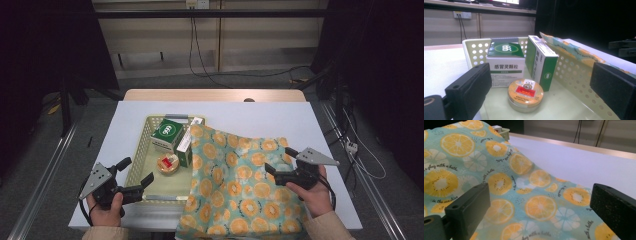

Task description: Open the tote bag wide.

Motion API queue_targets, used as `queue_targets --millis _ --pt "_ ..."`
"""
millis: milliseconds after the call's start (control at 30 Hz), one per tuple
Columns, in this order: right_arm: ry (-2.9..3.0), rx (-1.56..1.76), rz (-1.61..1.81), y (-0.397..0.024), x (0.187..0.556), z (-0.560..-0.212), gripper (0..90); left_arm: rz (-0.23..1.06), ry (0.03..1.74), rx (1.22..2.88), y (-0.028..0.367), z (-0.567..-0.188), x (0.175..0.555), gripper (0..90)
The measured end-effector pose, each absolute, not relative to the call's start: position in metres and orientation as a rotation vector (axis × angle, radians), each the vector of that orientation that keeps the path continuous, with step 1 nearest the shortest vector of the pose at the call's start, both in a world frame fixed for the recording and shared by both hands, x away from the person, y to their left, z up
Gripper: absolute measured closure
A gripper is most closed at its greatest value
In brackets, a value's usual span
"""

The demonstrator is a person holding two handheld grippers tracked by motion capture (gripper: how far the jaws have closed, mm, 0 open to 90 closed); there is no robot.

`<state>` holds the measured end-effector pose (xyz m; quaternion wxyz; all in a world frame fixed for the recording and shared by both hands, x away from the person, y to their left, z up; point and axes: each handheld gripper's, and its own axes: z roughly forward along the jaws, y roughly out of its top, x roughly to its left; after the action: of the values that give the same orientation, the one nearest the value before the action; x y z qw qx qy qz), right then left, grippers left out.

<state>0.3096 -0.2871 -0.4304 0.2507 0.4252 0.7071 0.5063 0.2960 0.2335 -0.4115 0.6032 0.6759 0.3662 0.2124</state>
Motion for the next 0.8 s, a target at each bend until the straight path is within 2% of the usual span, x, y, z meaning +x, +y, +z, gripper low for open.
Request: queue_targets --millis 100,167,333,367,500,633,667,800 --pt "1.975 1.125 1.358 -0.285 0.318 -0.428 3.1 0.489 0.844 1.556 0.232 -0.410 0.297 3.6" --pt "2.022 1.128 1.347 -0.284 0.334 -0.425 8.2 0.488 0.841 1.559 0.231 -0.410 0.297 3.6" --pt "2.082 1.128 1.314 -0.281 0.361 -0.425 12.3 0.476 0.841 1.547 0.231 -0.409 0.296 3.5" --pt "2.111 1.138 1.304 -0.280 0.375 -0.427 15.3 0.478 0.840 1.546 0.231 -0.409 0.296 3.5" --pt "2.161 1.167 1.283 -0.276 0.399 -0.433 18.4 0.482 0.839 1.541 0.231 -0.408 0.297 3.5" --pt "2.170 1.194 1.241 -0.272 0.415 -0.437 18.7 0.482 0.836 1.549 0.229 -0.409 0.298 3.5" --pt "2.204 1.207 1.175 -0.268 0.426 -0.444 23.3 0.476 0.836 1.545 0.229 -0.409 0.297 3.5" --pt "2.253 1.210 1.135 -0.263 0.438 -0.453 25.5 0.477 0.833 1.548 0.228 -0.409 0.296 3.5"
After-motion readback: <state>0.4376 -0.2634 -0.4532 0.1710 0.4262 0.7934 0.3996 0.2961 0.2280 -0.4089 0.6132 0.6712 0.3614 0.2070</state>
